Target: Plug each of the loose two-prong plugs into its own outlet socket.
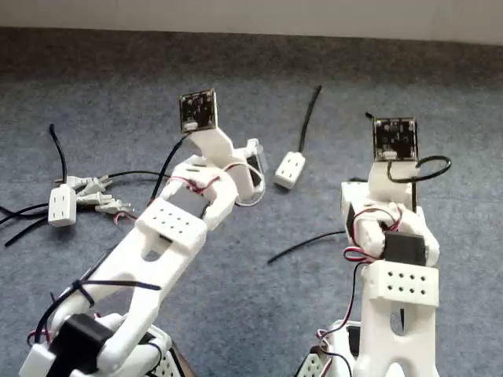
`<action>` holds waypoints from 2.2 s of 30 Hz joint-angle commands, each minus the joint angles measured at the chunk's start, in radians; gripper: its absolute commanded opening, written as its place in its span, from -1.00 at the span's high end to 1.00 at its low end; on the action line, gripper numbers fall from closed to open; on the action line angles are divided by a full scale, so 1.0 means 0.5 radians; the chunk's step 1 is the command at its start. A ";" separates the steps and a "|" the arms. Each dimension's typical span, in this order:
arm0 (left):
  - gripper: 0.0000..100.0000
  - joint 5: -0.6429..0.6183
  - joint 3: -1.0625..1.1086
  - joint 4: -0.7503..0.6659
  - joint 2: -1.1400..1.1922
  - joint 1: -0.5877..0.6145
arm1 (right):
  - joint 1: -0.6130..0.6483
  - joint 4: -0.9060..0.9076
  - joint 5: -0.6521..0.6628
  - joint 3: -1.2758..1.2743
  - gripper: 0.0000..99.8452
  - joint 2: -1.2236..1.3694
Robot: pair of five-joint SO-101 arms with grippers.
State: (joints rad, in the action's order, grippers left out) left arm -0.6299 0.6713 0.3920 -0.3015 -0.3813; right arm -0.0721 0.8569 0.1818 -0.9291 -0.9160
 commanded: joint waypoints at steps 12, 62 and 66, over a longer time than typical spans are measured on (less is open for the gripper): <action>0.99 -0.638 -2.205 1.642 1.134 0.002 | -0.078 -0.517 -0.436 -1.376 0.98 -0.775; 0.99 -1.795 -3.411 2.243 2.358 -0.284 | -0.143 -0.526 -0.433 -1.511 0.99 -0.879; 0.99 -1.955 -3.411 2.280 2.364 -0.259 | -0.143 -0.526 -0.433 -1.511 0.99 -0.879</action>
State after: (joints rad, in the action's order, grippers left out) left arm -1.5474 -1.0058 1.5198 0.8861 -0.5194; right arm -0.1320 0.6268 -0.0269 -1.6671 -1.3671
